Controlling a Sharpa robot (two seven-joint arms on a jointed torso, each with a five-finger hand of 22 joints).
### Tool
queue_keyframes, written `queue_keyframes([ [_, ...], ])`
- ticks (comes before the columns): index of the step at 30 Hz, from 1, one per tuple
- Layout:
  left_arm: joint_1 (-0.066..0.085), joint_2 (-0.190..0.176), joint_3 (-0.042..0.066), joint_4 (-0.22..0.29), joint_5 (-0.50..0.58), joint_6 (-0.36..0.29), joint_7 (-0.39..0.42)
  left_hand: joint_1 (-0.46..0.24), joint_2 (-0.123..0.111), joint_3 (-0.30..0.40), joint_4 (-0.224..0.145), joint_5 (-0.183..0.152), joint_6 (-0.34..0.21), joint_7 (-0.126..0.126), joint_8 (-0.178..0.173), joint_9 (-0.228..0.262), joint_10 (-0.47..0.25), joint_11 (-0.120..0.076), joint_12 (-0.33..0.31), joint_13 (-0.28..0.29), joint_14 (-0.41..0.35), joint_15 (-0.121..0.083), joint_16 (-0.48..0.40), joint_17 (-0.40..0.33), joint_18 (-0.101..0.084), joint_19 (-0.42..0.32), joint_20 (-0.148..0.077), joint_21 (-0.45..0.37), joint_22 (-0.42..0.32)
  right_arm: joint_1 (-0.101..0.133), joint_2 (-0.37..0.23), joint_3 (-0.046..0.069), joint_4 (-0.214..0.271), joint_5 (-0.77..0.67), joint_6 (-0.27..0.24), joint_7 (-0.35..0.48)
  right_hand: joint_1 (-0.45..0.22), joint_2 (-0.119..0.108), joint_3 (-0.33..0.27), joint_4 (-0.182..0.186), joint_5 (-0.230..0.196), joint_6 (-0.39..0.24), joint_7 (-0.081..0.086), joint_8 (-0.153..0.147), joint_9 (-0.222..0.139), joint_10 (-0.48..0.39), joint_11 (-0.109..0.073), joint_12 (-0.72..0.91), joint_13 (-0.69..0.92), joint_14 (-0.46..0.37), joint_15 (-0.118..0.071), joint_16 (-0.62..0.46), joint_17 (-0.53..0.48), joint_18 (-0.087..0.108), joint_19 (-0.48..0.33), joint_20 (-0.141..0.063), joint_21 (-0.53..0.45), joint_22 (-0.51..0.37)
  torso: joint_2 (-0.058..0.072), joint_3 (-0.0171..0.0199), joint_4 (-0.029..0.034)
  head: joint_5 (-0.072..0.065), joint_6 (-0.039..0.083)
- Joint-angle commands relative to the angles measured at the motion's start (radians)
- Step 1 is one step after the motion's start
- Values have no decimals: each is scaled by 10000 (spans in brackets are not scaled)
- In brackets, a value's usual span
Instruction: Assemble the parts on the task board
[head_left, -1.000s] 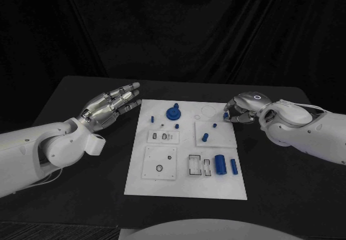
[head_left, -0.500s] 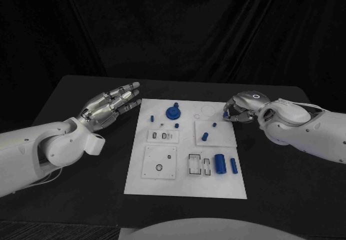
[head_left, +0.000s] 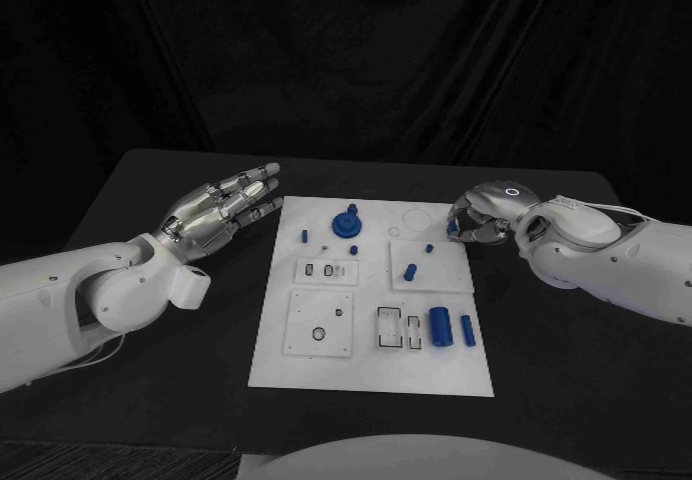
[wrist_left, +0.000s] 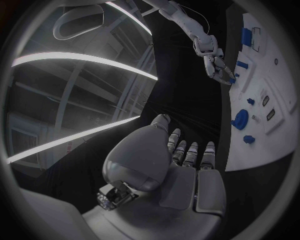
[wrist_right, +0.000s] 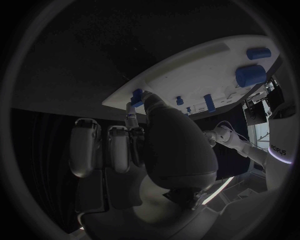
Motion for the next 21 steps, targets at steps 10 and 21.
queue_keyframes([
  [10,-22,10,9,16,1,155,108,114,13,527,-104,147,-50,68,115,150,3,135,195,64,-43,102,-75,-57,475,61,36,-37,-64,-32,0,4,14,-33,-64,-175,353,208,81,-330,-359,264,-6,596,432,1059,62,166,2697,877,45,-176,1882,-258,358,39,-135,1999,0,0,-2,-6,-29],
  [21,-27,24,9,3,1,162,104,111,16,553,-119,151,-65,73,112,148,4,153,191,63,-43,104,-75,-57,476,61,41,-37,-64,-21,-93,7,434,-33,-745,11,314,260,52,-391,-459,627,-84,921,609,1059,76,166,2697,870,67,-199,1846,-264,375,61,-126,2019,2,5,-2,11,-61],
])
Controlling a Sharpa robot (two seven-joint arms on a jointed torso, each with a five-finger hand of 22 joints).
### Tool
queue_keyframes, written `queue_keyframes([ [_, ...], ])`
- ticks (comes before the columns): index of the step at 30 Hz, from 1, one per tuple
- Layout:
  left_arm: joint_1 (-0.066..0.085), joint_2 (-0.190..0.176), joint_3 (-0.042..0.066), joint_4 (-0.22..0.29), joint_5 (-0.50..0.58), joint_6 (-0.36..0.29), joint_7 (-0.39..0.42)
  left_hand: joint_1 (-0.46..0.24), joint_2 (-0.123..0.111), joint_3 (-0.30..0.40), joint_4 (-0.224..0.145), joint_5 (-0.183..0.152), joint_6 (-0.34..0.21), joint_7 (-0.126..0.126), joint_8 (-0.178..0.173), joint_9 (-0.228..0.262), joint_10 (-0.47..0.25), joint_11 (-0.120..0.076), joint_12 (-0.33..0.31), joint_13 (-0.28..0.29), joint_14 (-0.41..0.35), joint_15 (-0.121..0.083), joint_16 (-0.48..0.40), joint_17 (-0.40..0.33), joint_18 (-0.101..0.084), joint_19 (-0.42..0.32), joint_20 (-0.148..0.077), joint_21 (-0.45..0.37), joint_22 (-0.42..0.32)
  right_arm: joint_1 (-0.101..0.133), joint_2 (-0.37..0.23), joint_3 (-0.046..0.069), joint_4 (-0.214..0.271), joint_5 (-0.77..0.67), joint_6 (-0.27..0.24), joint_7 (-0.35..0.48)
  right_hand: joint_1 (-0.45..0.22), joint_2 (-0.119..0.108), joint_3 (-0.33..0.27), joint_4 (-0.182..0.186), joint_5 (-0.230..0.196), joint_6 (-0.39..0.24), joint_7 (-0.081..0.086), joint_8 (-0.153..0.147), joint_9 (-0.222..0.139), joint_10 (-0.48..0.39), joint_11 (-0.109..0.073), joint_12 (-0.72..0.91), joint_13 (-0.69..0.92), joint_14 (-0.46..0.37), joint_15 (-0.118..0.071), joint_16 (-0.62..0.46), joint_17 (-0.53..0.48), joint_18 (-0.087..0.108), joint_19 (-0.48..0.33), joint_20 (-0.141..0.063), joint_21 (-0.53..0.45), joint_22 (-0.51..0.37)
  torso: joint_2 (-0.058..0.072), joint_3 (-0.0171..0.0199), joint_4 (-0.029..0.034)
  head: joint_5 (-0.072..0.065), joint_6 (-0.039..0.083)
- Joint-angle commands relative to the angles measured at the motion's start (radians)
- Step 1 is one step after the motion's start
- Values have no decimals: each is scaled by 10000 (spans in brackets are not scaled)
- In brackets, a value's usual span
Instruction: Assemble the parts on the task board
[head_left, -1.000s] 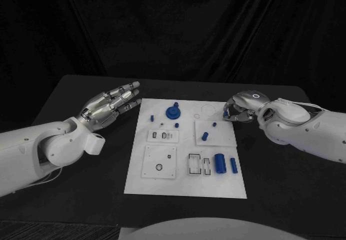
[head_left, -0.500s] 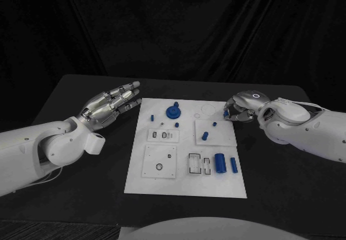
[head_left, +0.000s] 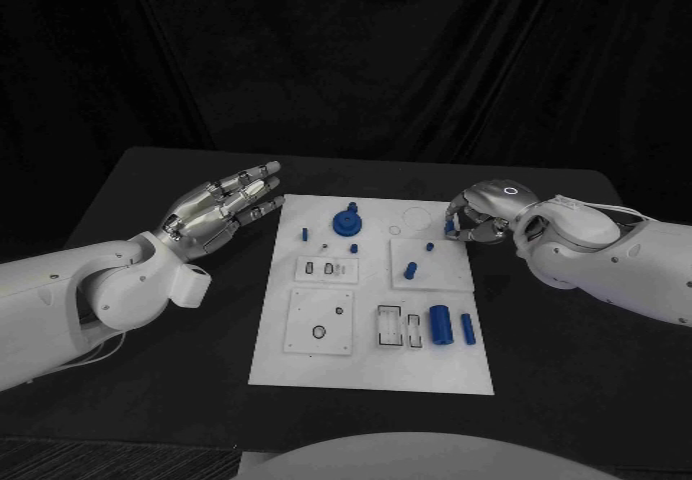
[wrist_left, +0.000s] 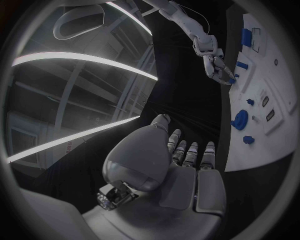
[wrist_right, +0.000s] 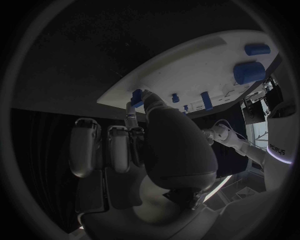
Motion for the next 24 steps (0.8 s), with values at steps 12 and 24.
queue_keyframes([
  [12,-16,23,9,-25,2,129,83,110,26,571,-126,156,14,-7,111,147,-12,143,189,63,-43,107,-75,-57,476,63,43,-36,-63,413,-25,10,1267,-34,-1065,-96,246,180,60,-197,-87,533,-41,514,374,1058,95,166,2698,864,108,-220,1812,-267,387,87,-120,2033,1,-8,0,3,-34],
  [24,-16,68,9,-31,2,124,49,110,41,594,-132,161,26,-5,114,149,-12,145,196,64,-42,111,-73,-56,476,65,47,-35,-62,592,1136,13,1516,-280,-73,-472,12,142,-47,-110,-398,494,27,488,385,1058,151,166,2698,840,175,-297,1690,-248,362,138,-201,2011,-5,-23,3,51,-70],
])
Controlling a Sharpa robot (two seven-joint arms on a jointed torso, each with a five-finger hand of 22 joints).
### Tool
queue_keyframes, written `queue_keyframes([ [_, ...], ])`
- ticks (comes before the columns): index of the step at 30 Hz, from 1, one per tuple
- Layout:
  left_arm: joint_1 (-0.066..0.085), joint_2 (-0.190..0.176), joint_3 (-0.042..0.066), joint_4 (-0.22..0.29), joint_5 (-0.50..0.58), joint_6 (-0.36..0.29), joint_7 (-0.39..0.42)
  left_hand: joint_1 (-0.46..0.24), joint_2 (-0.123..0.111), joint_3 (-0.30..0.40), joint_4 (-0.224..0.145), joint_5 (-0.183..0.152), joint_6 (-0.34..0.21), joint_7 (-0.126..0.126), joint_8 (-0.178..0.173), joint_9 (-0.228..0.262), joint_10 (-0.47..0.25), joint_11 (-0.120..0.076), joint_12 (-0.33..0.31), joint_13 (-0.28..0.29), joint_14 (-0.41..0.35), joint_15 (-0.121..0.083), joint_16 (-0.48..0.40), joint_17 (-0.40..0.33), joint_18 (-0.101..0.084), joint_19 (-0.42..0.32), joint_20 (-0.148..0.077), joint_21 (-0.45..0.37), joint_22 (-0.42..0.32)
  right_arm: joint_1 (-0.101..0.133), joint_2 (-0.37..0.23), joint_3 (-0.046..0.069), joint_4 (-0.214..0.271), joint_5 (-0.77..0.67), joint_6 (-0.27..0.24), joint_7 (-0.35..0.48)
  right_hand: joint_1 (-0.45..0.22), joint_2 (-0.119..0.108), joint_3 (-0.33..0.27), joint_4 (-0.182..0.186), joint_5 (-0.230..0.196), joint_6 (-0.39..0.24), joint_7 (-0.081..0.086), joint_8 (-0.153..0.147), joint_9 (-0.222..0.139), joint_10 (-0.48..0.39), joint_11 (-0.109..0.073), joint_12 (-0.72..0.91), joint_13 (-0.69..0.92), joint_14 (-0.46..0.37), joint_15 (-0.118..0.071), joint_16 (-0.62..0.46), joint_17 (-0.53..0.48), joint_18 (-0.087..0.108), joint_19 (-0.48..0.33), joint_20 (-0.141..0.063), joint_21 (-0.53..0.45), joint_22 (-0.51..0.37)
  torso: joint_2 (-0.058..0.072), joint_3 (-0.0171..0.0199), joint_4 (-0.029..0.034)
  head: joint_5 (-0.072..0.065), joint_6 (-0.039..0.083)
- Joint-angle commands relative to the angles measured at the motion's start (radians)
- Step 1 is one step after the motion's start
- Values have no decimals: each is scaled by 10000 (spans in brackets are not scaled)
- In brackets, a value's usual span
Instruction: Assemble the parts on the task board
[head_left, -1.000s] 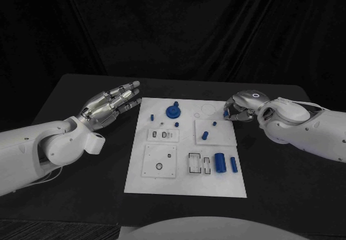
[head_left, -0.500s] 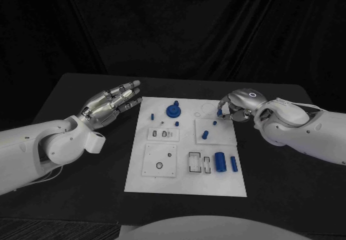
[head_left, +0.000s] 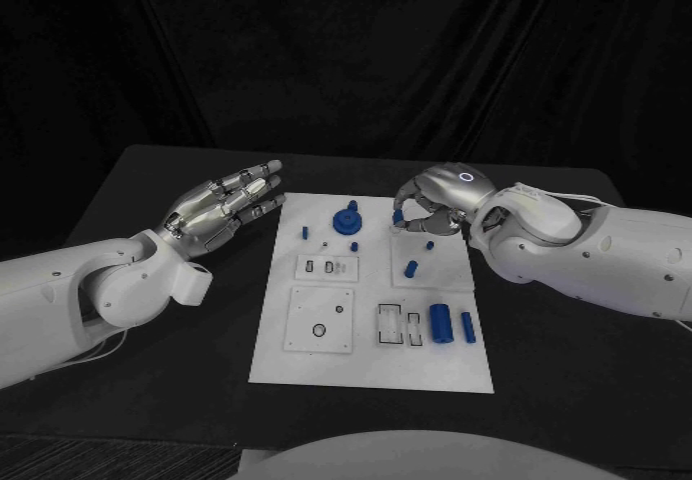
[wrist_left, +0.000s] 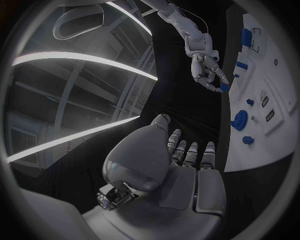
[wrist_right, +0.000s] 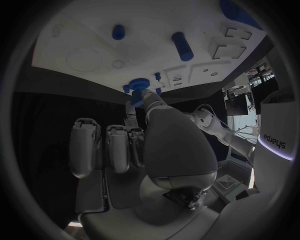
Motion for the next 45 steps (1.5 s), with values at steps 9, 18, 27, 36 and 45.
queue_keyframes([
  [9,-11,56,9,18,2,120,70,109,57,622,-139,167,40,-4,118,151,-21,137,210,66,-41,112,-71,-55,477,67,50,-33,-61,-15,932,7,24,-637,1042,-565,-19,133,31,-13,-233,261,-32,419,373,973,71,166,2697,871,43,-193,1672,-245,291,74,-212,2008,11,2,18,-11,-37],
  [18,-11,103,9,10,2,129,61,109,65,637,-144,172,34,-3,118,150,-20,141,212,66,-41,113,-71,-55,478,67,52,-33,-61,-126,1395,7,3,-709,1670,-790,2,151,46,-37,-225,250,-36,410,371,973,69,166,2697,861,47,-224,1625,-227,262,79,-283,1980,2,-8,14,4,-59],
  [27,-11,141,9,-17,2,153,58,110,75,662,-153,178,42,1,120,151,-19,146,215,67,-41,117,-71,-55,478,67,56,-33,-61,-249,1601,8,4,-719,1901,-878,45,162,69,-99,-179,212,-24,381,366,973,74,166,2697,856,52,-237,1605,-218,248,87,-319,1969,5,-8,3,74,-89],
  [36,-12,195,9,-51,2,190,58,110,82,680,-159,182,28,5,117,149,-20,149,206,65,-43,117,-74,-57,478,66,59,-35,-62,-336,1719,8,14,-721,2050,-1001,56,167,76,-121,-157,195,-17,370,364,973,79,166,2697,859,56,-228,1619,-215,245,90,-330,1966,5,7,3,67,-114],
  [45,-14,184,9,-24,2,215,62,110,82,680,-159,182,28,5,117,149,-20,149,206,65,-43,117,-74,-57,478,66,59,-35,-62,-415,1754,9,-36,-721,2156,-1127,85,178,95,-175,-86,173,-5,352,362,973,89,166,2697,858,63,-231,1614,-210,238,98,-353,1959,4,3,-5,88,-136],
])
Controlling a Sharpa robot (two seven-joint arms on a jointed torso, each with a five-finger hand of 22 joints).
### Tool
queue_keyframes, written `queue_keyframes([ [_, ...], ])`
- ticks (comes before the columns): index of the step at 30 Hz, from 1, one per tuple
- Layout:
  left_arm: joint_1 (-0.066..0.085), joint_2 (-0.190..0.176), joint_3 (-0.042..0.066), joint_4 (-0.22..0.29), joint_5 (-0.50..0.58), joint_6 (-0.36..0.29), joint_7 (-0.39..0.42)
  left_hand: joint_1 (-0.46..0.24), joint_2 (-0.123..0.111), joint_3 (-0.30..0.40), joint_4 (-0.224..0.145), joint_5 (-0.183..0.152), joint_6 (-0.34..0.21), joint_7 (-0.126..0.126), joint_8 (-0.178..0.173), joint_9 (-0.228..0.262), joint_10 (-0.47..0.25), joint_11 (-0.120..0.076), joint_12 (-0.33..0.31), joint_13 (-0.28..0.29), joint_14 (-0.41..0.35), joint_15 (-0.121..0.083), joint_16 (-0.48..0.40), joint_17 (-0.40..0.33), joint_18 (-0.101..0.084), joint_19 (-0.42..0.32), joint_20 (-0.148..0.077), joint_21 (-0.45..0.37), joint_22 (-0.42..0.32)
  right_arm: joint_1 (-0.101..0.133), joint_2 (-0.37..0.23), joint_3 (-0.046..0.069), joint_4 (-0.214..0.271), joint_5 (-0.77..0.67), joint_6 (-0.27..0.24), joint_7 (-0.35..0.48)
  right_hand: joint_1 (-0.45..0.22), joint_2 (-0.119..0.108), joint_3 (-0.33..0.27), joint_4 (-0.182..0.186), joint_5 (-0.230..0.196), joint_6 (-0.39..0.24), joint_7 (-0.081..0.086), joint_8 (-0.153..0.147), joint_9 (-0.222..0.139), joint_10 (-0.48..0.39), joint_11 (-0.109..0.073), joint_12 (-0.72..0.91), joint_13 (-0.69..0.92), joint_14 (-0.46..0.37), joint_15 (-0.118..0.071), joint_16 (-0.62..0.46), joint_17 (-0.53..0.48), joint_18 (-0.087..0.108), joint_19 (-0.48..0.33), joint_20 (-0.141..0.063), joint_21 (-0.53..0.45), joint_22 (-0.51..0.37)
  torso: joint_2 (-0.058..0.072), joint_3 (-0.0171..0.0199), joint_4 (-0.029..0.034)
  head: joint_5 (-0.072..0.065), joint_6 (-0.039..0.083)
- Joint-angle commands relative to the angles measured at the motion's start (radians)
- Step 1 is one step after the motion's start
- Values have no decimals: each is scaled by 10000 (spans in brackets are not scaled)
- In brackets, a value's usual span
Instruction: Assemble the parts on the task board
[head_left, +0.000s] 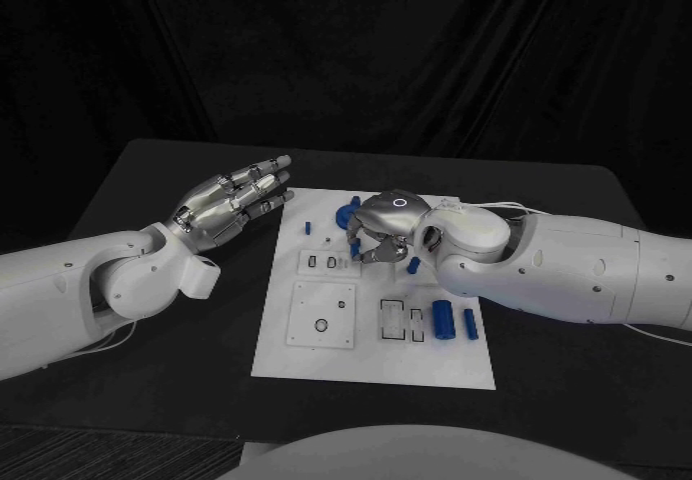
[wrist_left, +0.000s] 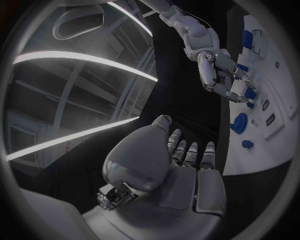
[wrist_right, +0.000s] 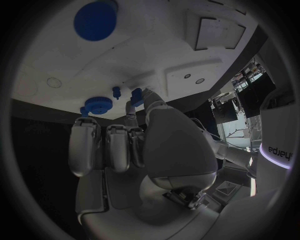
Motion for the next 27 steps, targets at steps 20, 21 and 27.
queue_keyframes([
  [20,-33,39,10,-30,2,208,108,111,93,217,2,183,5,12,111,145,-29,155,201,63,-44,123,-76,-58,477,65,65,-35,-63,-162,117,6,-137,-90,235,-329,4,159,147,-160,40,-67,53,185,290,973,136,166,2697,853,99,-135,1583,-203,228,126,-167,1950,-5,-1,0,-11,-96],
  [21,-36,40,10,-32,2,208,108,111,93,217,2,183,5,12,111,145,-29,155,201,63,-44,123,-76,-58,477,65,65,-35,-63,-164,120,6,-140,-90,236,-325,-13,162,144,-170,22,-118,66,157,283,973,141,166,2697,853,105,-135,1582,-204,232,132,-163,1953,-4,-1,-2,-10,-98],
  [27,-48,52,10,-48,2,217,105,111,94,236,-7,182,-1,13,109,144,-30,163,203,63,-44,126,-75,-58,477,64,69,-36,-63,-181,136,6,-150,-90,233,-285,-101,157,109,-197,-164,-345,123,27,239,973,147,166,2697,853,119,-137,1576,-199,229,152,-187,1951,-2,6,2,-17,-124],
])
